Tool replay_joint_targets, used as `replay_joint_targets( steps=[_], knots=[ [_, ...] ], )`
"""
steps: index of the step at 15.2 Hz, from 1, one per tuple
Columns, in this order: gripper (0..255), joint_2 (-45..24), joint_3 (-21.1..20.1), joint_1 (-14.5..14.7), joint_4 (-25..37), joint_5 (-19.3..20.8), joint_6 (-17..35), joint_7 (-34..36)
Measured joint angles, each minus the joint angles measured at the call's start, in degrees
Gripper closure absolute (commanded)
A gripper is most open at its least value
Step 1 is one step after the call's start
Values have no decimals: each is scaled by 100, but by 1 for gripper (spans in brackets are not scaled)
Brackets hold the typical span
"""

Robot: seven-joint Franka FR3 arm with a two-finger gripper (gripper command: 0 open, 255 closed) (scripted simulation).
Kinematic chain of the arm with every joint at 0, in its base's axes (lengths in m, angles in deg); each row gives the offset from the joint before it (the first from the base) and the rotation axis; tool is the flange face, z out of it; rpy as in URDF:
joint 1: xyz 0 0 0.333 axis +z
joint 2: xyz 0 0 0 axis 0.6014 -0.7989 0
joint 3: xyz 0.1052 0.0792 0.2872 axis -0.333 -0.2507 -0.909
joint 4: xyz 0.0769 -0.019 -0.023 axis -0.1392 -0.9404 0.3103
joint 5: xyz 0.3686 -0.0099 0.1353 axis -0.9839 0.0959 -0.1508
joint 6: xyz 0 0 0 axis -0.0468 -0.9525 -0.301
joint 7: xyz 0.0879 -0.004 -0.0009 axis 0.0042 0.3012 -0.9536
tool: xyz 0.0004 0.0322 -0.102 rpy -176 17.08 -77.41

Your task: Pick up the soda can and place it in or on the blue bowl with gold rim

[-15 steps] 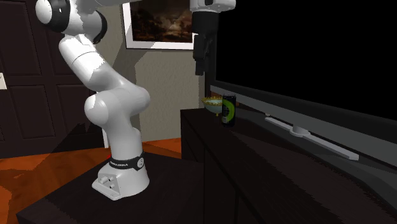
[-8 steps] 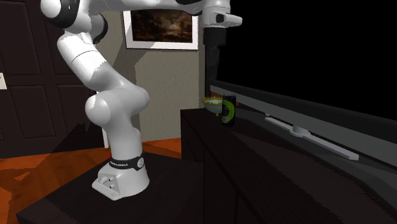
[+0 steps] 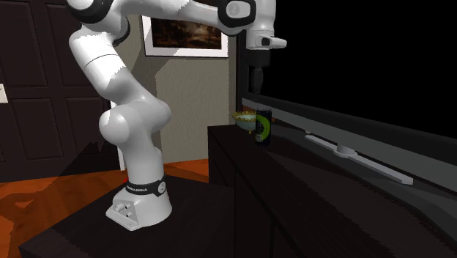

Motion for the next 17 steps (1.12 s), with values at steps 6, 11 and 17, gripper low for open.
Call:
replay_joint_targets(
  steps=[6, 11, 17],
  knots=[
    [0, -783, -850, 54, 355, 27, 589, 1010],
    [0, -865, -771, 299, 262, 189, 850, 1604],
    [0, -794, -709, 437, 40, 244, 1229, 1456]
  ],
)
